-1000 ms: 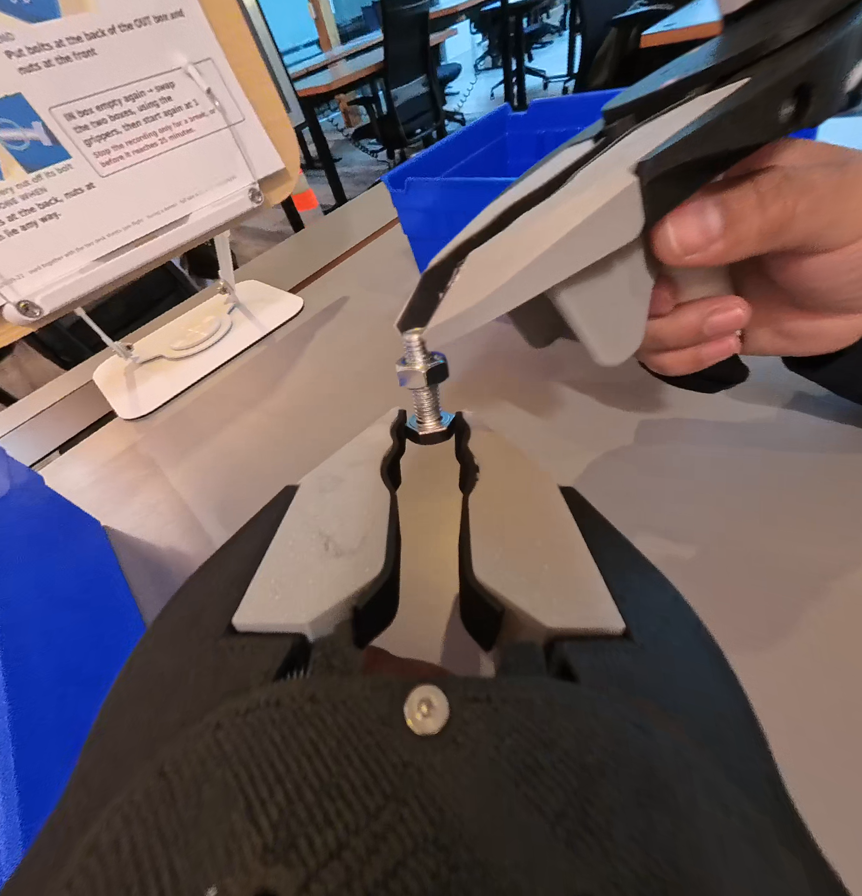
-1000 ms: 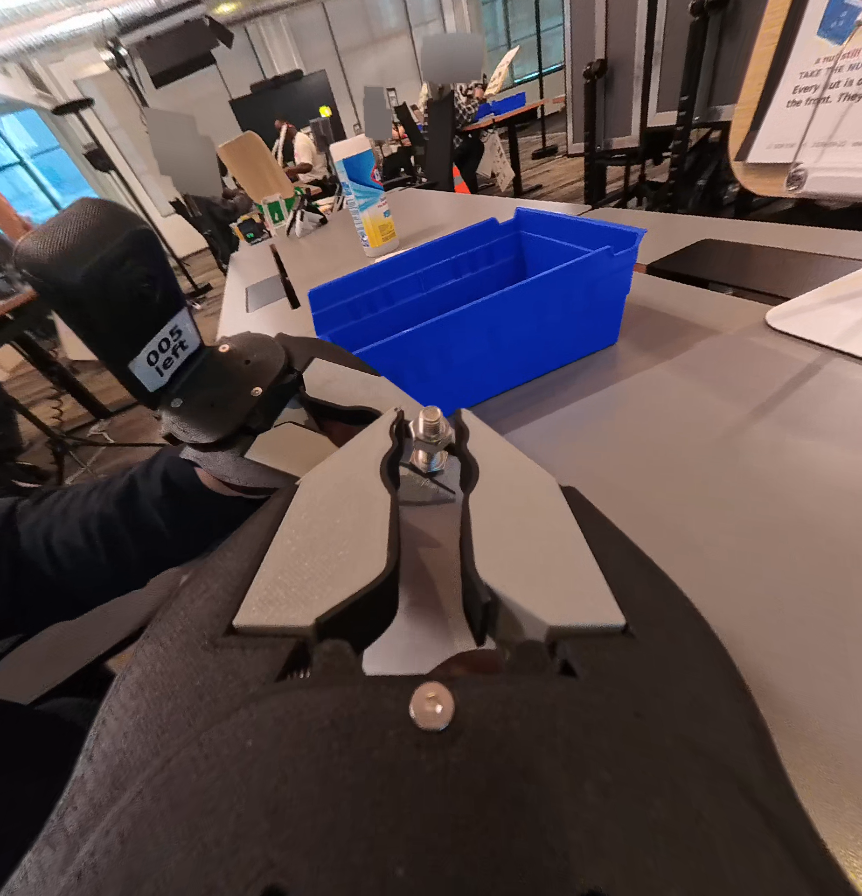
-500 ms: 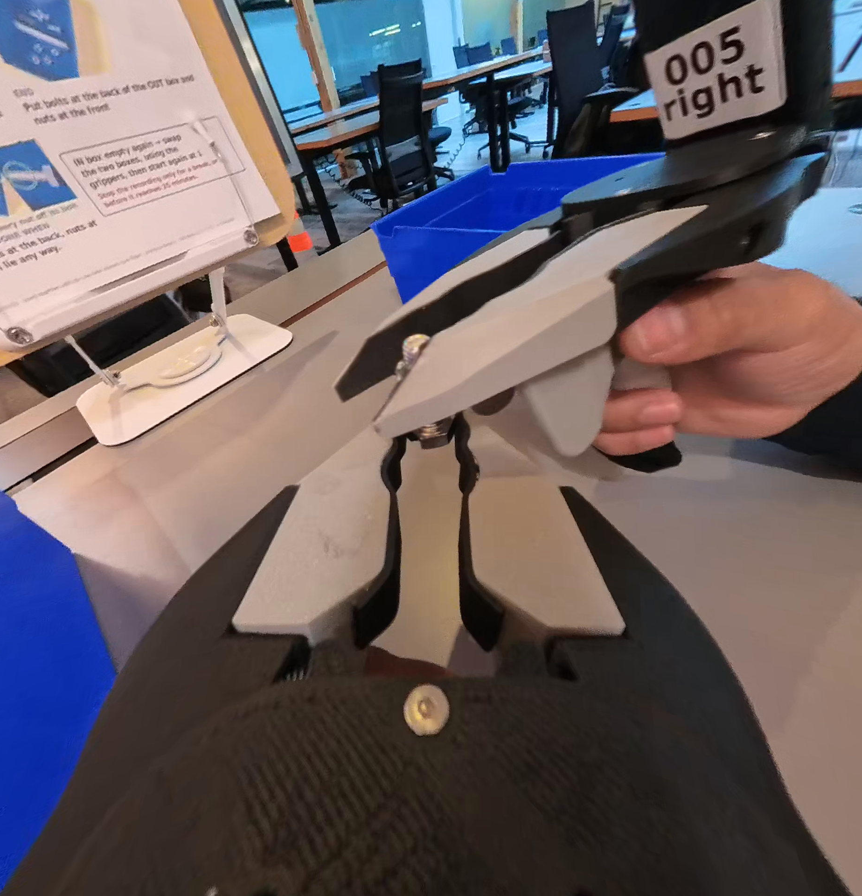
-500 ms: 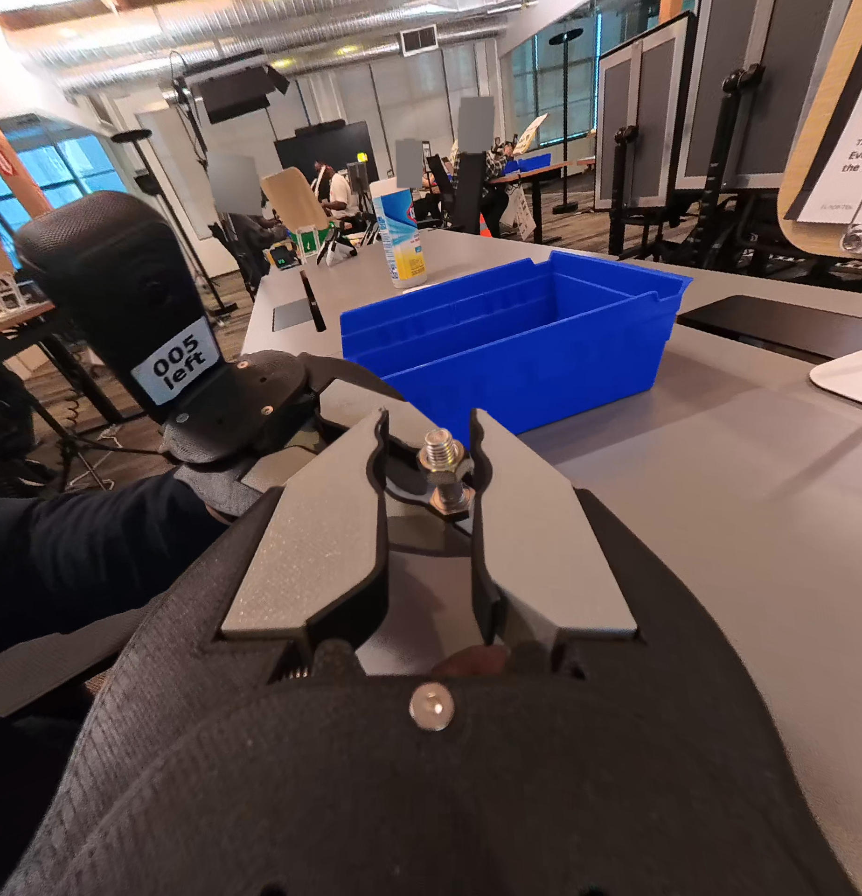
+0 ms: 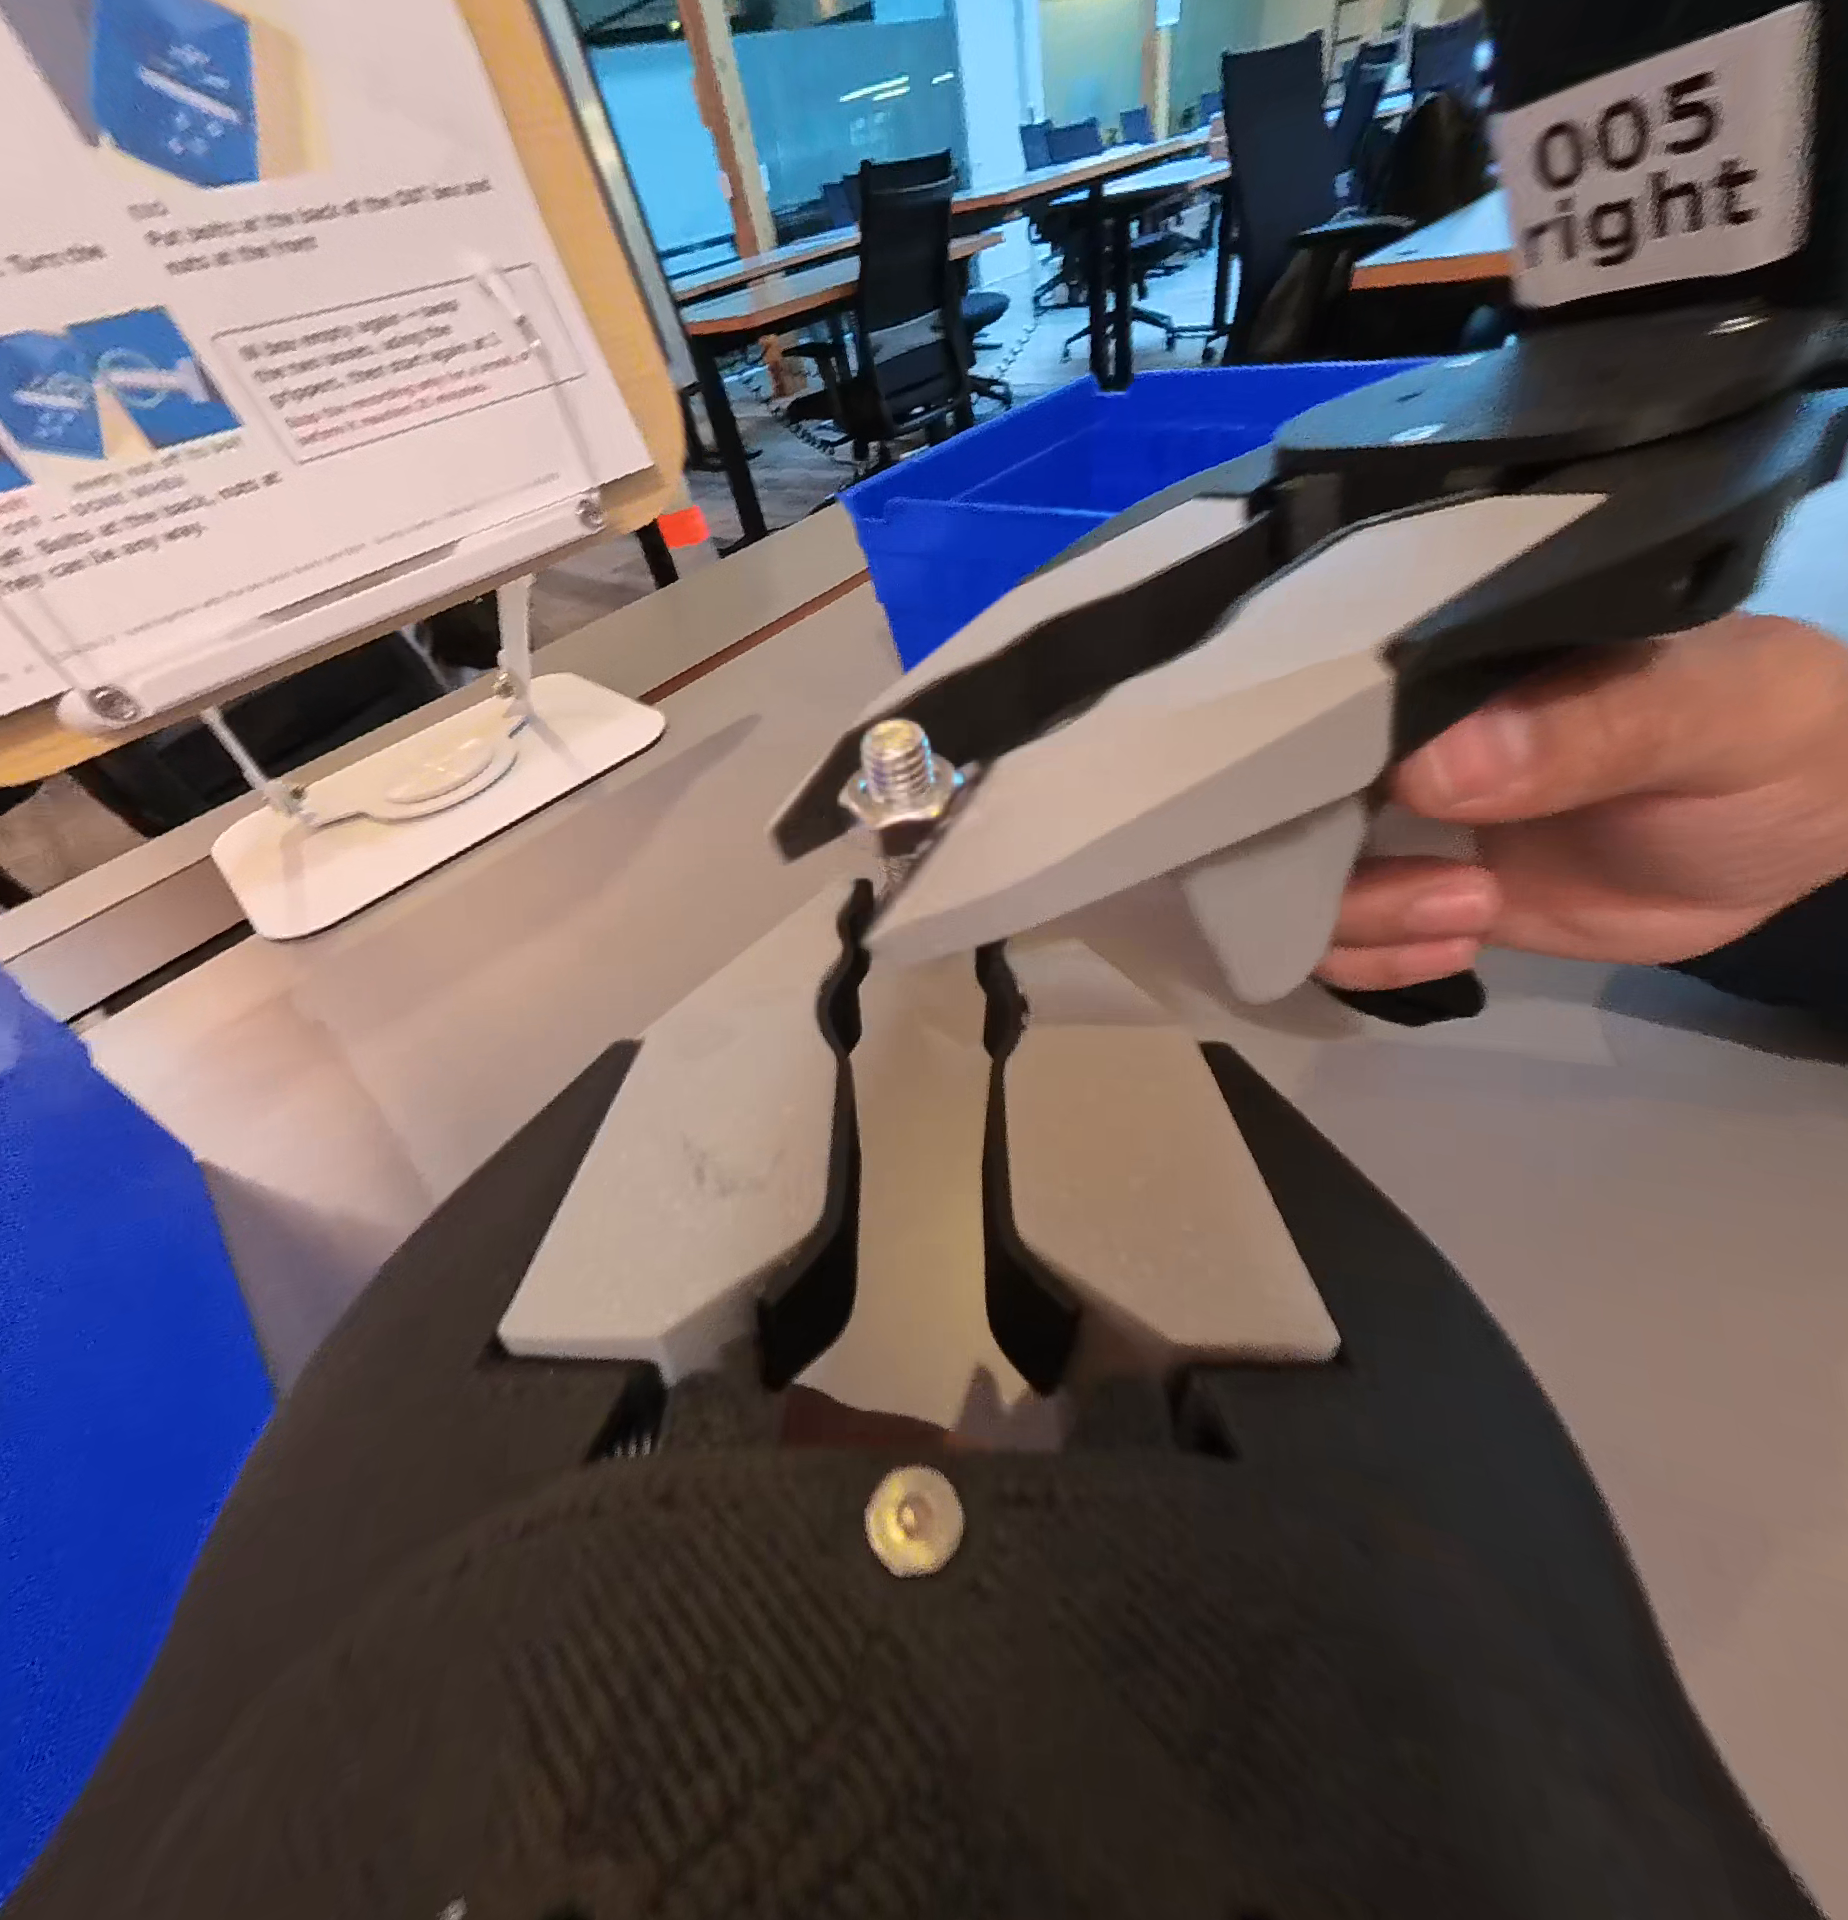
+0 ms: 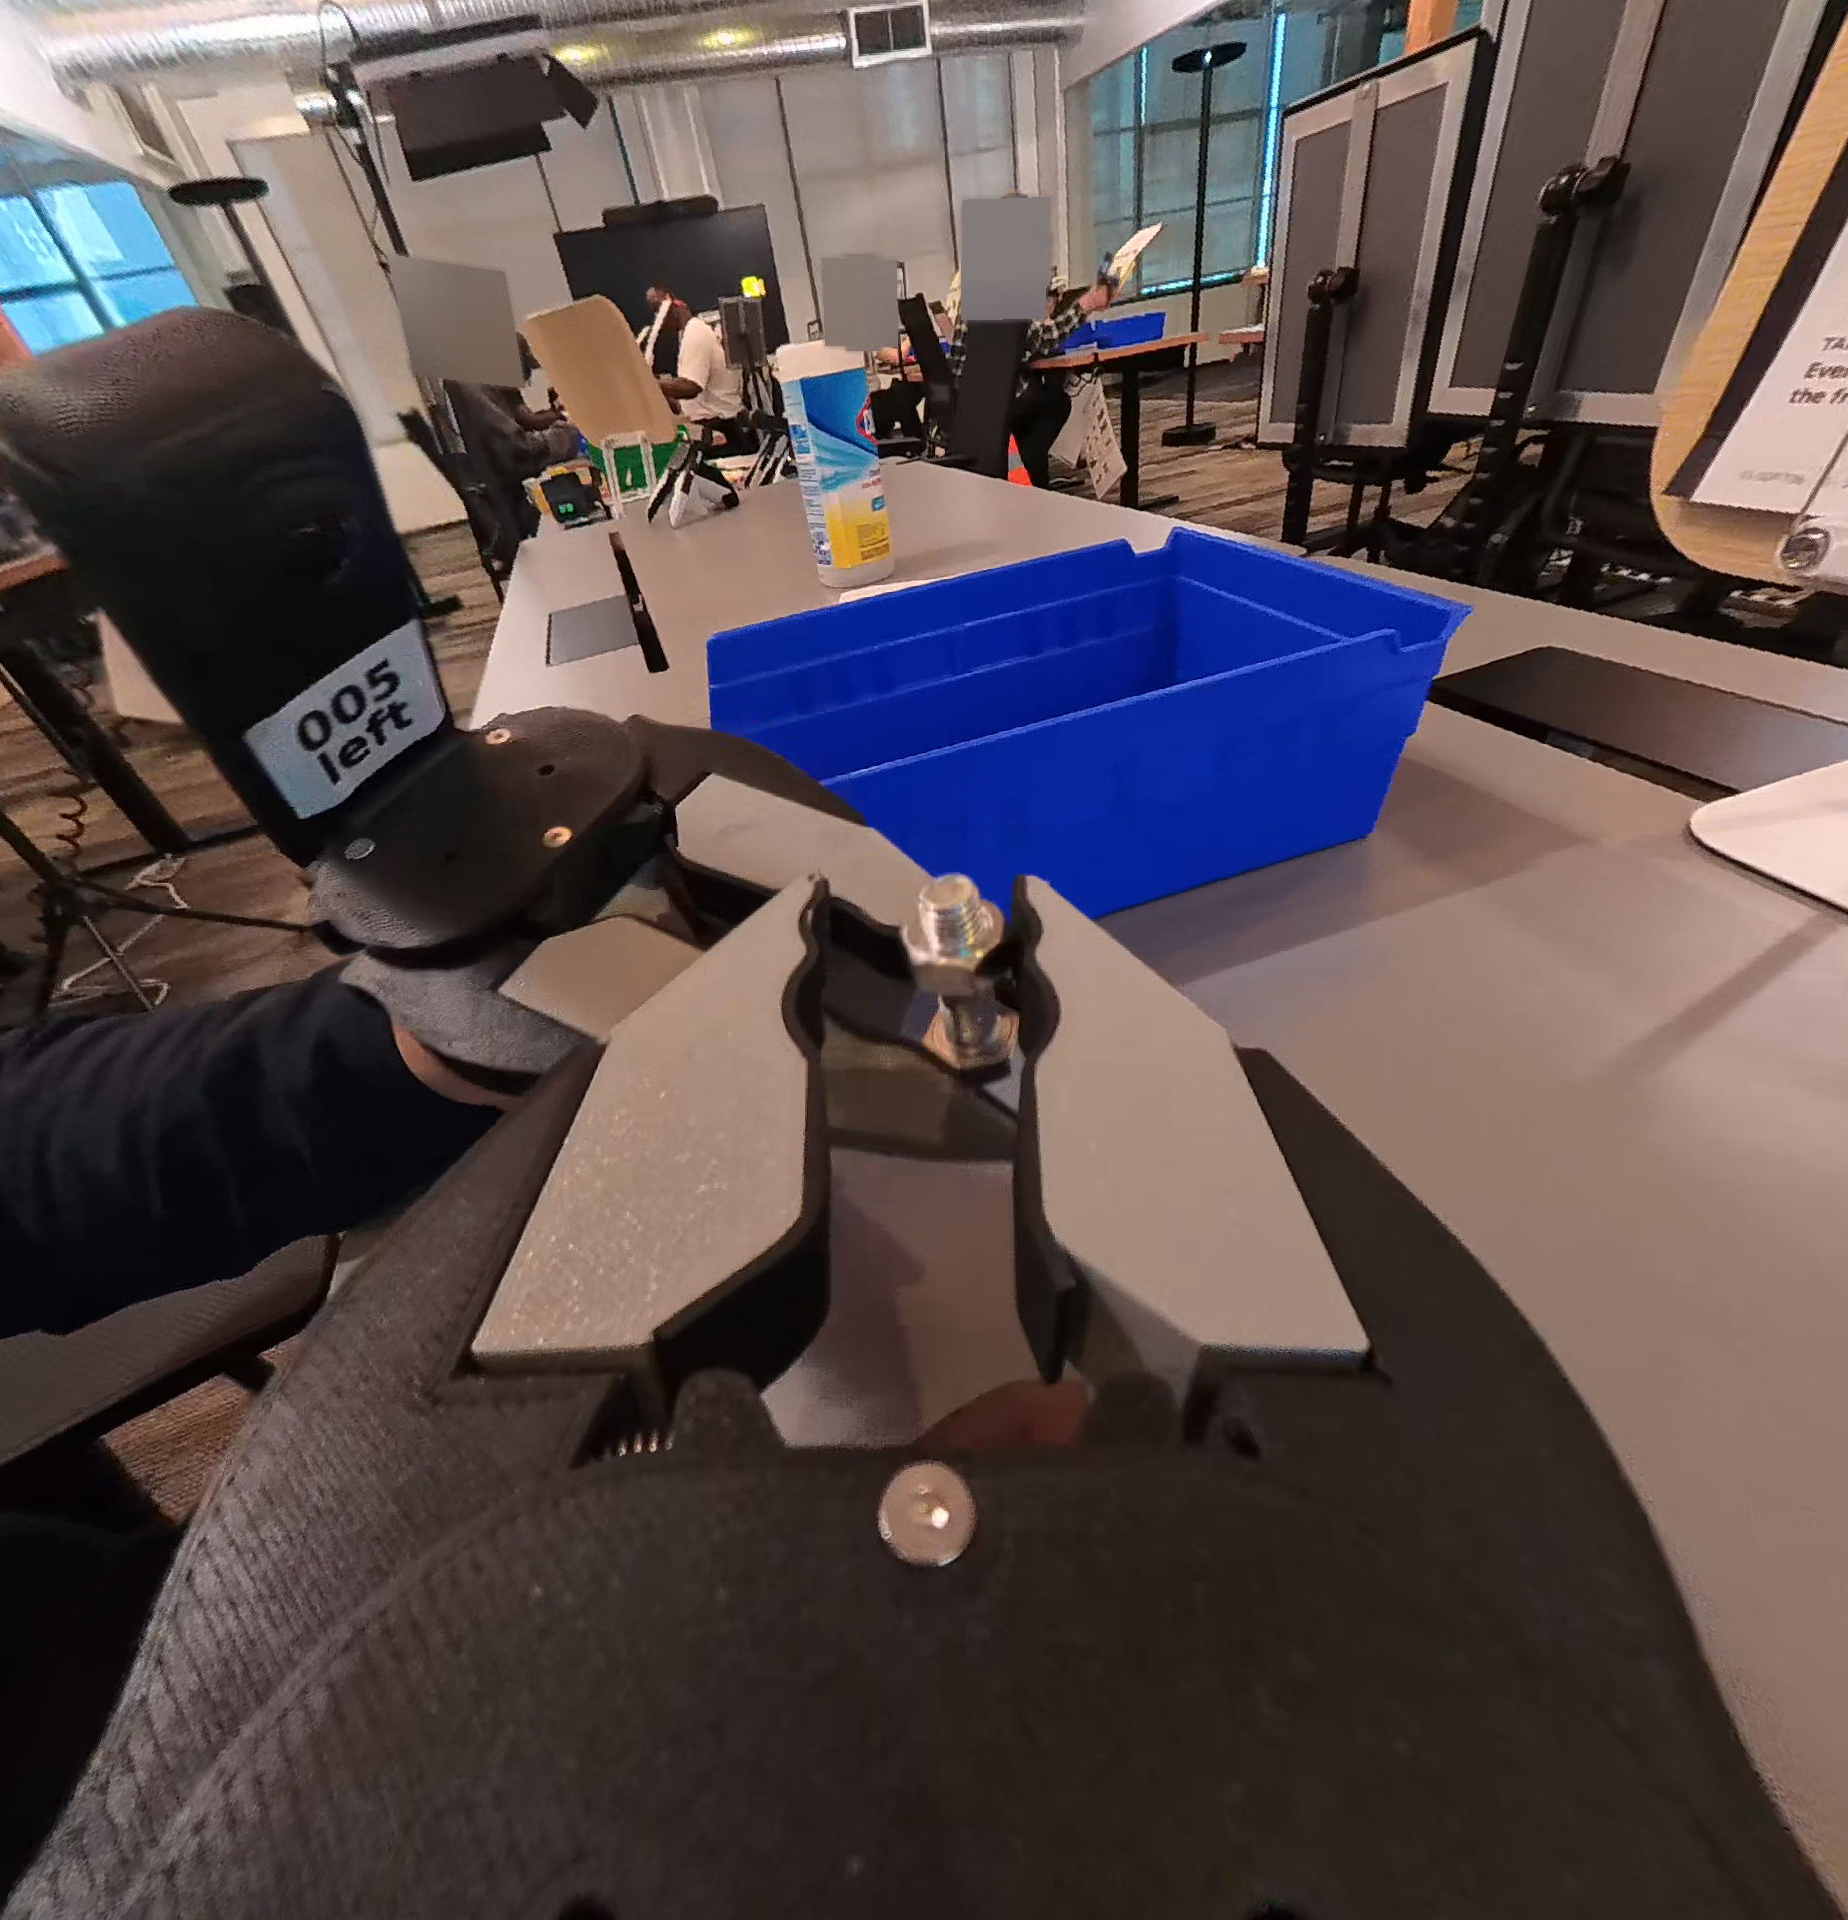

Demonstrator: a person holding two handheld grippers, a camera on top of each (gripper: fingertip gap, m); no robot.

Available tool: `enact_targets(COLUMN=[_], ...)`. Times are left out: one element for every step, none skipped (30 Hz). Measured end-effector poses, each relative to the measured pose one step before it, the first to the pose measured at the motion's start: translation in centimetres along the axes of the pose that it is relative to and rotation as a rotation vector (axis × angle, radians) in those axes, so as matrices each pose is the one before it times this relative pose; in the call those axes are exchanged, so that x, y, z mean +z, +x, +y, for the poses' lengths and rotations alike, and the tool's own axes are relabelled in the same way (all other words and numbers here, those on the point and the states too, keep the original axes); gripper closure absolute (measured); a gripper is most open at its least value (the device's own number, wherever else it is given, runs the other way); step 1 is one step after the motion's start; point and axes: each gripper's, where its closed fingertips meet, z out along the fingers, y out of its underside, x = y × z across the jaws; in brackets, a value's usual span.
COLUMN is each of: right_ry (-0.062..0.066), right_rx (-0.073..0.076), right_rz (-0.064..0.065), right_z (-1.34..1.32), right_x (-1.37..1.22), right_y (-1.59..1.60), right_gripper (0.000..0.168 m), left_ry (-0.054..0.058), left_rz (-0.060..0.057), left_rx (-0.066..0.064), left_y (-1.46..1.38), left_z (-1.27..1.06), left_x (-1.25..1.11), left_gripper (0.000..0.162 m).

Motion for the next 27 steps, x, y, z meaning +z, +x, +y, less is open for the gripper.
enact_targets(right_ry=[-0.0056, -0.0004, 0.0038, 0.0048, 0.0062, 0.0074, 0.0041, -0.0029, -0.0082, -0.0079, -0.0041, -0.0002, 0.0032, 0.0030, -0.0005, -0.0026, -0.0049, -0.0041, 0.0015, 0.0055, 0.0055, 0.0046, 0.0047, 0.0037, -0.0004, -0.0053, -0.0061], right_rx=[0.0032, -0.0005, -0.0016, -0.0005, 0.0018, 0.0023, 0.0007, -0.0017, -0.0038, -0.0049, -0.0046, -0.0032, -0.0025, -0.0008, 0.0021, 0.0028, 0.0002, -0.0031, -0.0033, 0.0010, 0.0061, 0.0086, 0.0086, 0.0069, 0.0037, -0.0009, -0.0048], right_rz=[-0.0049, -0.0008, 0.0039, 0.0055, 0.0051, 0.0041, 0.0035, 0.0049, 0.0057, 0.0017, -0.0036, -0.0047, -0.0004, 0.0011, -0.0024, -0.0028, 0.0020, 0.0069, 0.0070, 0.0052, 0.0040, 0.0016, -0.0026, -0.0066, -0.0088, -0.0081, -0.0043], right_z=[0.083, -0.008, -0.096, -0.130, -0.162, -0.167, -0.093, 0.042, 0.152, 0.160, 0.102, 0.028, -0.041, -0.034, 0.017, 0.064, 0.078, 0.034, -0.053, -0.148, -0.144, -0.148, -0.122, -0.088, 0.013, 0.104, 0.141], right_x=[0.045, -0.041, -0.126, -0.176, -0.188, -0.191, -0.149, -0.061, 0.011, 0.077, 0.099, 0.120, 0.139, 0.151, 0.163, 0.137, 0.065, -0.031, -0.128, -0.209, -0.237, -0.234, -0.208, -0.152, -0.056, 0.040, 0.140], right_y=[-0.034, 0.039, 0.105, 0.157, 0.157, 0.124, 0.097, 0.093, 0.090, -0.017, -0.131, -0.171, -0.109, -0.058, -0.088, -0.068, 0.033, 0.138, 0.162, 0.185, 0.198, 0.173, 0.096, -0.007, -0.106, -0.144, -0.152], right_gripper=[0.136, 0.136, 0.136, 0.136, 0.137, 0.137, 0.138, 0.137, 0.138, 0.137, 0.138, 0.137, 0.136, 0.136, 0.136, 0.136, 0.137, 0.137, 0.137, 0.137, 0.137, 0.137, 0.138, 0.138, 0.139, 0.140, 0.140], left_ry=[0.0018, -0.0006, -0.0027, -0.0048, -0.0060, -0.0045, -0.0032, -0.0011, -0.0004, -0.0037, -0.0036, 0.0002, -0.0005, -0.0004, 0.0008, 0.0008, -0.0019, -0.0030, -0.0038, -0.0042, -0.0014, 0.0014, -0.0002, -0.0031, -0.0025, -0.0029, -0.0010], left_rz=[0.0122, 0.0034, -0.0055, -0.0066, -0.0127, -0.0187, -0.0184, -0.0151, -0.0091, -0.0026, -0.0019, 0.0034, 0.0086, 0.0134, 0.0220, 0.0202, 0.0076, -0.0005, -0.0054, -0.0056, -0.0079, -0.0130, -0.0106, -0.0098, -0.0082, -0.0007, 0.0033], left_rx=[0.0133, 0.0127, 0.0060, -0.0023, -0.0135, -0.0154, -0.0133, -0.0148, -0.0156, -0.0120, -0.0048, 0.0044, 0.0077, 0.0075, 0.0032, 0.0036, 0.0127, 0.0163, 0.0070, -0.0044, -0.0111, -0.0115, -0.0098, -0.0108, -0.0094, -0.0047, 0.0000], left_y=[0.516, 0.280, -0.051, -0.249, -0.458, -0.600, -0.608, -0.527, -0.392, -0.202, -0.082, 0.128, 0.310, 0.438, 0.617, 0.627, 0.405, 0.189, -0.039, -0.190, -0.315, -0.440, -0.420, -0.398, -0.308, -0.104, 0.059], left_z=[-0.130, -0.062, 0.026, 0.124, 0.194, 0.175, 0.136, 0.090, 0.053, 0.082, 0.049, -0.021, -0.026, -0.031, -0.070, -0.071, -0.032, 0.015, 0.071, 0.110, 0.092, 0.040, 0.059, 0.104, 0.078, 0.074, 0.025], left_x=[0.107, 0.100, 0.074, 0.019, -0.047, -0.103, -0.119, -0.118, -0.092, -0.048, -0.010, 0.021, 0.048, 0.068, 0.104, 0.131, 0.144, 0.114, 0.061, -0.002, -0.061, -0.093, -0.100, -0.063, -0.041, -0.007, 0.026], left_gripper=[0.144, 0.144, 0.144, 0.144, 0.145, 0.145, 0.145, 0.145, 0.145, 0.145, 0.145, 0.145, 0.145, 0.145, 0.145, 0.145, 0.144, 0.144, 0.144, 0.145, 0.145, 0.145, 0.145, 0.145, 0.145, 0.145, 0.145])
